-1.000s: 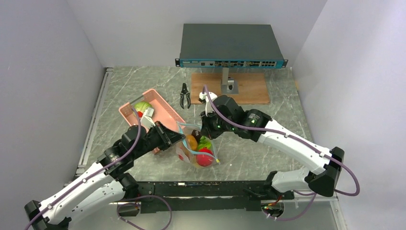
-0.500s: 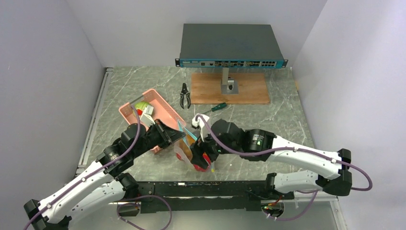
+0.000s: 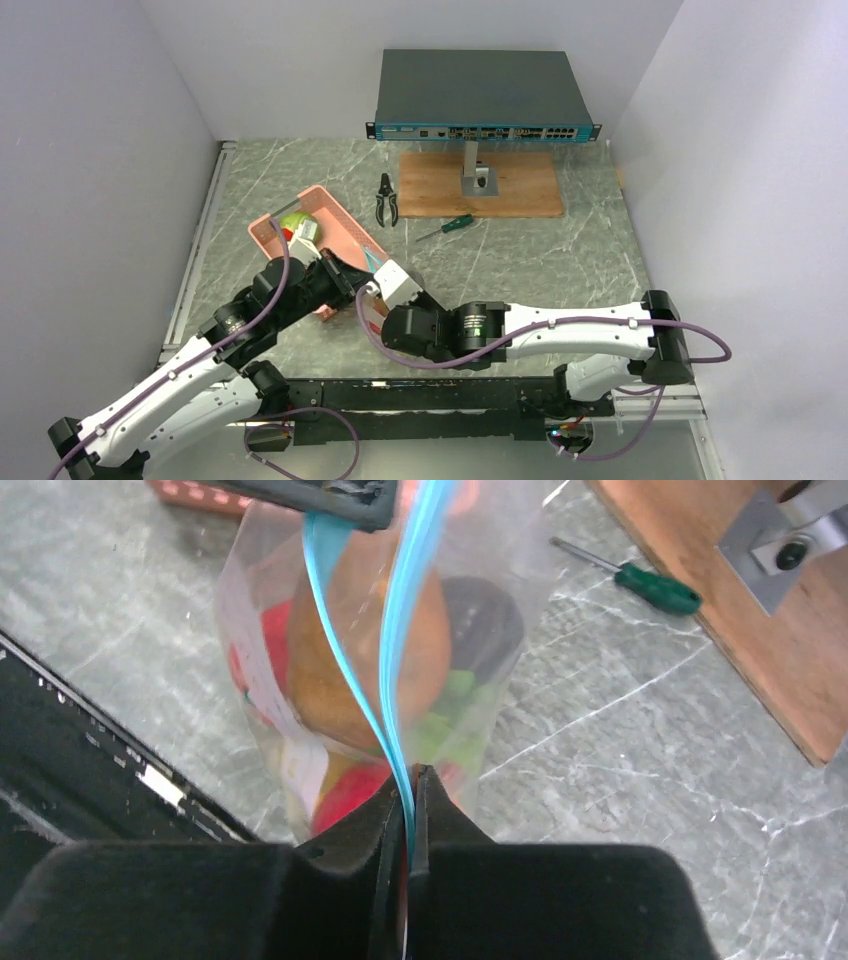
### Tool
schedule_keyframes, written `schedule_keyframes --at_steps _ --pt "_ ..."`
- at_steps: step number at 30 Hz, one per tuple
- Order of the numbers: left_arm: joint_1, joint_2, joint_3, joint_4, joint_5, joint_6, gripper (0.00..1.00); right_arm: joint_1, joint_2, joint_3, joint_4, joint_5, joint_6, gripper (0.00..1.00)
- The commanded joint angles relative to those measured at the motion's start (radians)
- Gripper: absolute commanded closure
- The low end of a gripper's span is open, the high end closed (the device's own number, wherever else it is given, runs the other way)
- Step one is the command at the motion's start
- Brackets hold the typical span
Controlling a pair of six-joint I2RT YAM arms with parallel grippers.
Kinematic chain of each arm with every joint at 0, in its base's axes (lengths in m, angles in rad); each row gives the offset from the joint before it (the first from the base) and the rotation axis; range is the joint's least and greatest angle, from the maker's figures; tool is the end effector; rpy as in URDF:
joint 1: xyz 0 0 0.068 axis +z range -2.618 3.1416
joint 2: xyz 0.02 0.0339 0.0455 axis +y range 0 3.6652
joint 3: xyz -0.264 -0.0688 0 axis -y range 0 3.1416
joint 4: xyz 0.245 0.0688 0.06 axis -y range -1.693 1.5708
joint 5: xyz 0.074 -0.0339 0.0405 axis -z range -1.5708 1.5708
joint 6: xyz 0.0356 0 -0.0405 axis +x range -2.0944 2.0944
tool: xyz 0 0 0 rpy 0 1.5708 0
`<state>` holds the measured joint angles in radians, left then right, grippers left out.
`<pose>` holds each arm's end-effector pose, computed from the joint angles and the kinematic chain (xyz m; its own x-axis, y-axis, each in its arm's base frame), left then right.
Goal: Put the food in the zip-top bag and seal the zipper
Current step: Adjust the zipper food storage bag at the center of the board, then zip the zipper food storage bag at the center of the board.
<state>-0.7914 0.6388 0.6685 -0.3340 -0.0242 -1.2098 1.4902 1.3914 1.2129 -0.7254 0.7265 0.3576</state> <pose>0.1101 -0.1102 0.3053 -0.7245 -0.5974 -0.3438 0.0484 0.4534 -0.8900 0.0467 0.2841 0.3098 -0.3085 -0.5692 -0.7621 -0.6448 0.7141 -0.2724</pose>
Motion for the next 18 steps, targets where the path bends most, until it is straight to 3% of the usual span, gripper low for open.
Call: schedule_keyframes --at_steps 1,4,6,8,11,15,18 --pt "0.002 -0.012 0.103 -0.037 -0.045 0.175 0.93 -0.022 -0.141 -0.052 0.205 0.106 -0.151 0.98" --pt "0.001 -0.032 0.163 -0.135 -0.088 0.367 0.44 -0.177 -0.289 -0.217 0.414 -0.270 -0.318 1.00" --pt "0.003 -0.079 0.167 -0.181 -0.138 0.444 0.27 -0.338 -0.364 -0.302 0.517 -0.664 -0.427 1.00" --pt "0.003 -0.140 0.157 -0.174 -0.138 0.524 0.20 -0.462 -0.387 -0.340 0.569 -0.910 -0.477 1.00" --pt "0.004 -0.216 0.167 -0.115 0.000 0.686 0.15 -0.579 -0.316 -0.304 0.528 -1.243 -0.549 1.00" --pt "0.003 -0.214 0.218 -0.129 0.251 0.952 0.08 -0.653 -0.177 -0.181 0.400 -1.569 -0.595 1.00" --pt "0.002 -0.197 0.220 -0.138 0.388 1.167 0.06 -0.682 -0.127 -0.163 0.403 -1.709 -0.591 1.00"
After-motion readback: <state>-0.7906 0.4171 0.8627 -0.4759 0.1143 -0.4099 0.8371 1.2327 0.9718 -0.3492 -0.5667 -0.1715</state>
